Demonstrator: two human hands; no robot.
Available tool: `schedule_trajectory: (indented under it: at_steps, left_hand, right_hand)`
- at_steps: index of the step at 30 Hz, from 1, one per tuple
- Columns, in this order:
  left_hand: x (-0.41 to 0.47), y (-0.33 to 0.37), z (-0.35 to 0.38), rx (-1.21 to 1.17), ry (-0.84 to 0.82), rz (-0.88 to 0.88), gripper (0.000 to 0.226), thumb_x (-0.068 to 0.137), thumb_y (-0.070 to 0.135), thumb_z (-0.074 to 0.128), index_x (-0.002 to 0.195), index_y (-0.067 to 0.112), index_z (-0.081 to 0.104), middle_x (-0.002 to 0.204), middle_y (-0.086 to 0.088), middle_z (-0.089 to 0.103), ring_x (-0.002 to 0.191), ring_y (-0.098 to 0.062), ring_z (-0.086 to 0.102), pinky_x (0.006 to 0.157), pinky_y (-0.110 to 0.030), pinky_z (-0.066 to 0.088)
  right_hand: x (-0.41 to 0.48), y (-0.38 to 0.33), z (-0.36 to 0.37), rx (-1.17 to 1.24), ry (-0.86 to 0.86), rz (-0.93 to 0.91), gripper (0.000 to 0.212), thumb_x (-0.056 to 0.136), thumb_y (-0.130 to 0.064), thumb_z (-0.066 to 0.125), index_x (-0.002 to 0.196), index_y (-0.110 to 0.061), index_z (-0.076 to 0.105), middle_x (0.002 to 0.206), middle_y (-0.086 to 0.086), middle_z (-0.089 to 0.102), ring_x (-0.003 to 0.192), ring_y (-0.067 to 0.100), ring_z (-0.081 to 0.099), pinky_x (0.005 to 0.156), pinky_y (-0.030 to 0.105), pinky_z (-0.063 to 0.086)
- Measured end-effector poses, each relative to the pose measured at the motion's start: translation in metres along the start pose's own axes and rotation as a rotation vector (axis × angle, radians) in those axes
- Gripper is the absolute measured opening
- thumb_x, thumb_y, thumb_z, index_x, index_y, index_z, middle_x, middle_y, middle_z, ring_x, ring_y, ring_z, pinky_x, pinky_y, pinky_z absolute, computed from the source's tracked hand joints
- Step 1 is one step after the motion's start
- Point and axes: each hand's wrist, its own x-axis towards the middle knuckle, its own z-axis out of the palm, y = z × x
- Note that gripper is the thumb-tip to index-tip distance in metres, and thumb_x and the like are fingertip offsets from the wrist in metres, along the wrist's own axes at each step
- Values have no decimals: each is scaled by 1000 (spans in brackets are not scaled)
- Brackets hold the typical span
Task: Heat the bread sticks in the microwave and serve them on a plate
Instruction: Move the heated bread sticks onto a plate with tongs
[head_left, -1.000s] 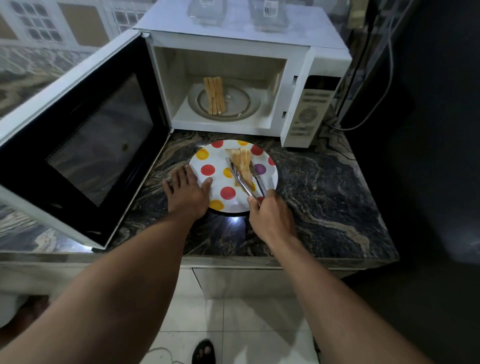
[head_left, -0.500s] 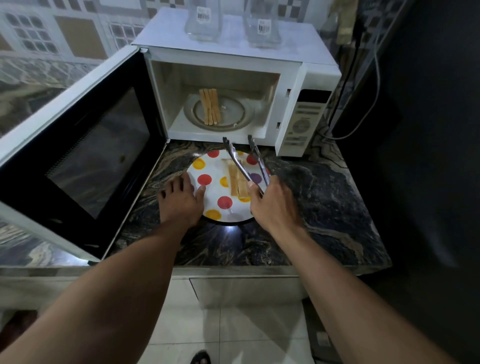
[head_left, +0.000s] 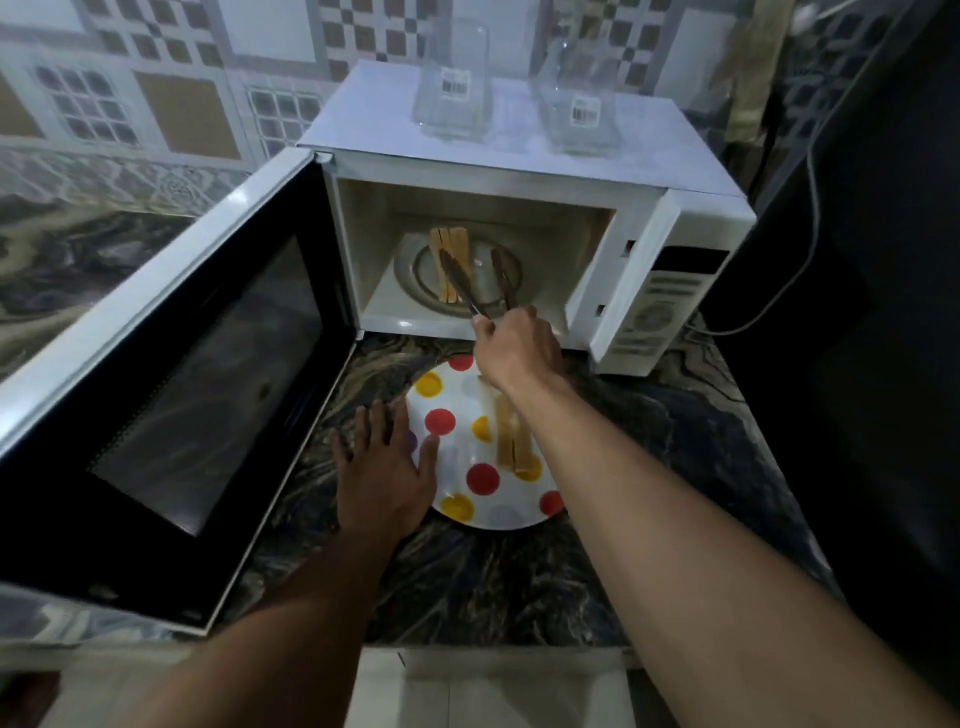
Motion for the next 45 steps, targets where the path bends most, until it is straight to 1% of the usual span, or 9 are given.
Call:
schedule_trajectory:
  at_steps: [4, 8, 12, 17, 23, 29, 38, 43, 45]
  left_hand:
    - [2, 1, 0, -28, 12, -5, 78, 98, 67, 17, 160, 20, 15, 166, -5, 19, 155, -27, 7, 123, -56, -2]
    - [2, 1, -2, -56, 8, -9, 81, 96, 69, 17, 161, 20, 14, 166, -4, 19, 155, -25, 5, 123, -56, -3]
    - [1, 2, -4, -57, 24, -2, 80, 97, 68, 19, 160, 19, 17, 165, -5, 25, 154, -26, 11, 123, -56, 0]
    - [1, 2, -4, -62, 23, -3, 79, 98, 68, 18, 161, 20, 15, 165, -5, 22, 155, -25, 9, 123, -55, -2]
    - [1, 1, -4, -66, 25, -2, 78, 97, 67, 16, 161, 21, 15, 166, -3, 21, 155, -22, 6, 123, -54, -5]
    - [2, 1, -5, -60, 25, -7, 77, 98, 66, 16, 161, 22, 12, 166, -3, 19, 155, -22, 4, 123, -52, -8]
    - [3, -1, -1, -53, 24, 0, 76, 99, 64, 18, 160, 19, 19, 165, -5, 24, 155, -25, 9, 123, -55, -4]
    - [3, -1, -1, -19, 12, 7, 74, 100, 62, 15, 160, 19, 17, 165, -6, 22, 155, -26, 9, 123, -56, -2]
    - [1, -2, -1, -11, -5, 11, 75, 98, 62, 10, 160, 19, 15, 166, -6, 20, 155, -26, 7, 123, -56, -2]
  right_hand:
    - [25, -17, 17, -2, -57, -18, 43, 97, -44, 52, 114, -7, 64, 103, 10, 67, 86, 26, 64, 64, 34, 48]
    - [44, -29, 30, -20, -74, 16, 37, 95, -37, 56, 115, -7, 64, 107, 11, 67, 89, 30, 64, 64, 34, 46]
    - [54, -30, 34, -78, -111, 8, 23, 99, -22, 53, 110, -8, 68, 98, 8, 66, 78, 25, 60, 59, 31, 41]
    - [61, -33, 39, -101, -98, -25, 27, 101, -21, 48, 113, -8, 69, 111, 12, 69, 101, 31, 64, 68, 31, 40]
    - [63, -31, 44, -116, -89, -29, 26, 100, -15, 46, 113, -8, 67, 107, 10, 68, 96, 30, 65, 68, 33, 43]
    - [56, -28, 39, -142, -54, -73, 23, 103, -19, 47, 107, -10, 67, 88, 4, 63, 74, 22, 55, 60, 31, 39]
    - [32, -24, 28, -96, -19, -50, 24, 102, -28, 48, 104, -13, 66, 90, 5, 67, 78, 25, 63, 67, 38, 56]
    - [2, -15, 11, -36, -38, -91, 29, 104, -35, 43, 98, -10, 55, 83, 2, 55, 78, 24, 55, 61, 32, 39]
    - [-12, -12, 5, -26, -21, -98, 31, 104, -38, 41, 105, -10, 54, 88, 5, 56, 82, 26, 57, 60, 32, 37]
